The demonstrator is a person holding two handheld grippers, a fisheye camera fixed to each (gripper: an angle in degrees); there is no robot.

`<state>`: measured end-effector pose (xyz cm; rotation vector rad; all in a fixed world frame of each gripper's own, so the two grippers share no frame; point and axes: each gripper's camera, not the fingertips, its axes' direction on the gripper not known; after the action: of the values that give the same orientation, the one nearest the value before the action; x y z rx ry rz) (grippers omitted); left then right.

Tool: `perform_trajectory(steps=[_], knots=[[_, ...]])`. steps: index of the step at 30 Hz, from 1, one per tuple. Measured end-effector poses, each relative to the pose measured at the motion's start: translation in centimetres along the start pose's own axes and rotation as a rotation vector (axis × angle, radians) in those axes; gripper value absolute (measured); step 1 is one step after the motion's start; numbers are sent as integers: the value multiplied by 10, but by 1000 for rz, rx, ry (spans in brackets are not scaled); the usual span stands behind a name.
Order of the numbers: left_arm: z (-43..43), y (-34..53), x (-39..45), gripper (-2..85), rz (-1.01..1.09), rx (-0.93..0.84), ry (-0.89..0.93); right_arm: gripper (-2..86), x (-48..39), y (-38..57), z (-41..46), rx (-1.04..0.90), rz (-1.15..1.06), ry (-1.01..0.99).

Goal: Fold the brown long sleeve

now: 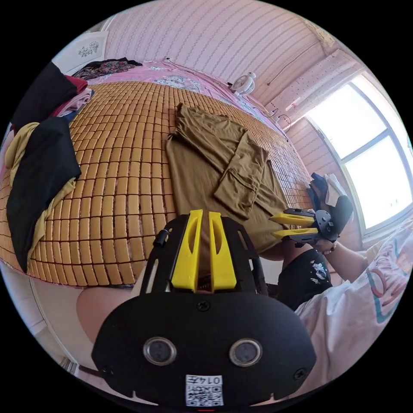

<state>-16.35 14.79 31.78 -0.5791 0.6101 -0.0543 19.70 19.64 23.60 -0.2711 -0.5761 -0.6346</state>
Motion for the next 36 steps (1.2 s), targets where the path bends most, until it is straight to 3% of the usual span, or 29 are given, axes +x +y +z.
perform_trajectory(steps=[7, 12, 15, 17, 23, 25, 30, 33, 36], knots=[[38, -58, 32, 56, 141, 4, 53, 95, 32, -43, 22, 36, 235, 160], [70, -98, 57, 66, 209, -48, -5, 82, 63, -52, 35, -20, 368, 283], [100, -107, 62, 50, 238, -163, -54, 59, 75, -51, 41, -23, 385, 269], [97, -104, 62, 14, 267, -137, -58, 27, 80, -52, 40, -30, 393, 269], [33, -83, 53, -9, 271, -9, 38, 1, 78, -54, 0, 119, 274, 107], [4, -67, 46, -9, 277, 23, 62, 1, 63, -54, -18, 175, 137, -22], [-44, -14, 14, 0, 168, -67, 10, 14, 32, -50, -4, 92, -64, -291], [-58, 5, -9, 38, 61, -110, -19, 39, 21, -47, 18, -51, -108, -263], [-66, 6, -21, 48, -4, -82, -1, 49, 29, -46, 16, -42, -84, -199]])
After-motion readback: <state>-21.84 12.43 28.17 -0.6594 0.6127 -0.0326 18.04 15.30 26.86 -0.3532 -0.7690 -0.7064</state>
